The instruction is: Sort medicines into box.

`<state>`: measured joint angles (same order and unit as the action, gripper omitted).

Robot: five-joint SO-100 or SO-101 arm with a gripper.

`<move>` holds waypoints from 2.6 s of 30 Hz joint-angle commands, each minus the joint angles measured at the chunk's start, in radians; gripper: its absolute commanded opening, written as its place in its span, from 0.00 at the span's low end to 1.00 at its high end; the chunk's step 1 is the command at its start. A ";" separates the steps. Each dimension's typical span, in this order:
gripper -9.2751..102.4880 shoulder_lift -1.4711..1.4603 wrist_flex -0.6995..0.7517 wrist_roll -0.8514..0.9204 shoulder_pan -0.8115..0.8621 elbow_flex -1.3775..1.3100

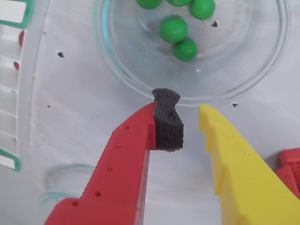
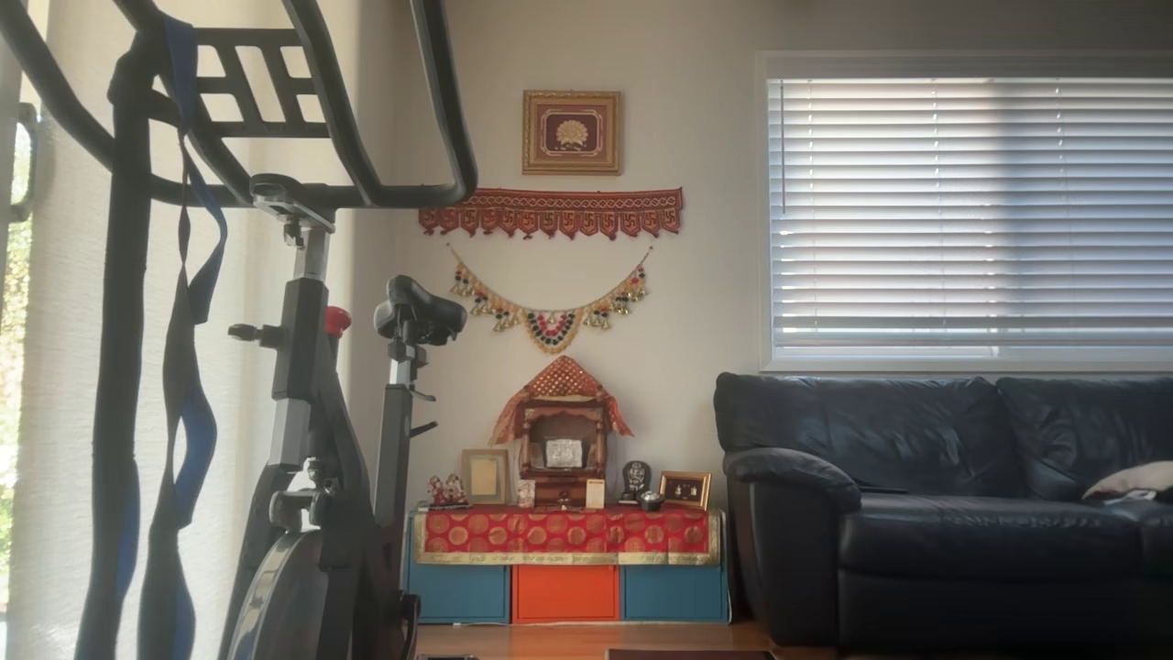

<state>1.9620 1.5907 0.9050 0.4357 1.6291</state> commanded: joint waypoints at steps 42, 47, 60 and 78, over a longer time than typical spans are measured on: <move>0.24 0.021 -0.295 -0.005 0.051 0.167; 0.25 0.031 -0.319 -0.014 0.048 0.190; 0.27 0.058 -0.383 -0.026 0.032 0.262; 0.27 0.031 -0.446 -0.038 0.018 0.305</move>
<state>1.9343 1.1536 0.8698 0.4663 1.9482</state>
